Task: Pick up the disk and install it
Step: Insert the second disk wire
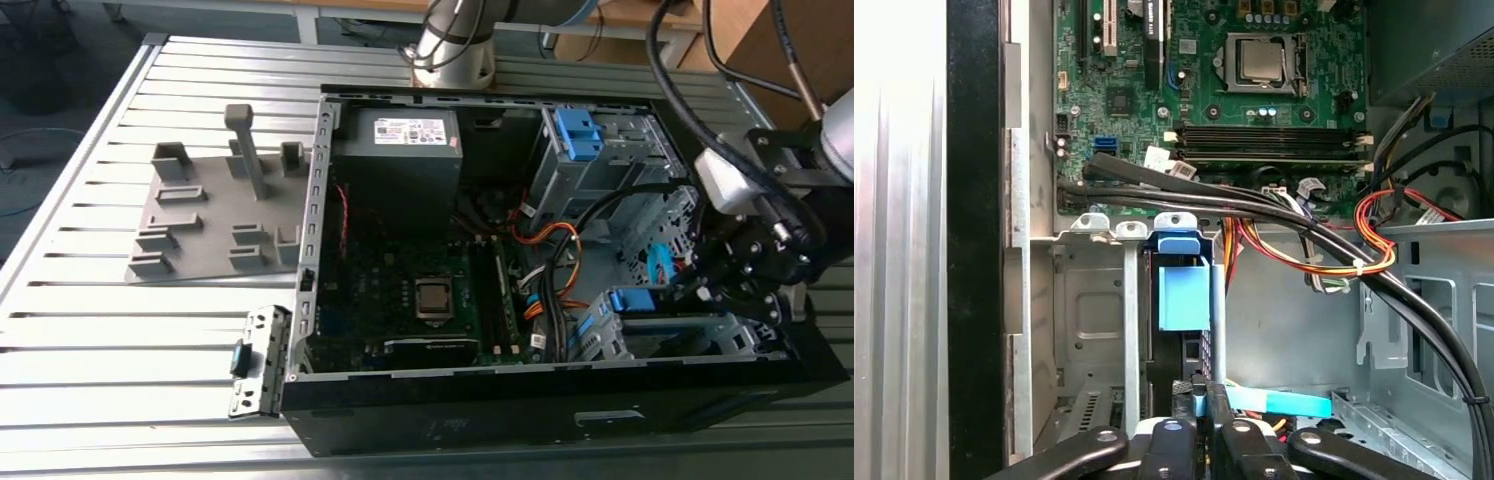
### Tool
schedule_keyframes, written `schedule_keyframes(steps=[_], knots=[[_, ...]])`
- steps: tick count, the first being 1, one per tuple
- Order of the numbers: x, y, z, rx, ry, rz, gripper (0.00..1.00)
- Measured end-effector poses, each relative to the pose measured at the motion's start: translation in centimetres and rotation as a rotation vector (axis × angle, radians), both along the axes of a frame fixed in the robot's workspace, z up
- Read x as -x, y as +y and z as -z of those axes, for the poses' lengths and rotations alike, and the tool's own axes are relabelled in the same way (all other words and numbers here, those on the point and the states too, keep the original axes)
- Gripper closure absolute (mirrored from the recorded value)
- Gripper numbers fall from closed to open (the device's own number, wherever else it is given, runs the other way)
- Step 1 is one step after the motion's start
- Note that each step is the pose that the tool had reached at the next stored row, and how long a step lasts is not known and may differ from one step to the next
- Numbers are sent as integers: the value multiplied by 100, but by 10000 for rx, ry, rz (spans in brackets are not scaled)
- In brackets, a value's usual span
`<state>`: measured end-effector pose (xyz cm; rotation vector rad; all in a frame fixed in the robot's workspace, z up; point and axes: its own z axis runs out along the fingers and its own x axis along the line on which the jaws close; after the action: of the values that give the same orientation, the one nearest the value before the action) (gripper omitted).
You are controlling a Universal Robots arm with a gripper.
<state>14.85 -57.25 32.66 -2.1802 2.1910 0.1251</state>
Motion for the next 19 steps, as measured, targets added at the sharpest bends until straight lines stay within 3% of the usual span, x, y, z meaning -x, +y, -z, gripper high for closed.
schedule_keyframes(steps=[6,10,14,17,19], knots=[[1,-2,-15,17,2,1,77],[1,-2,-129,-3,2,1,77],[0,0,-145,-8,4,-1,77],[-15,0,-136,-7,59,-8,89],[-31,0,-119,-8,136,-11,89]])
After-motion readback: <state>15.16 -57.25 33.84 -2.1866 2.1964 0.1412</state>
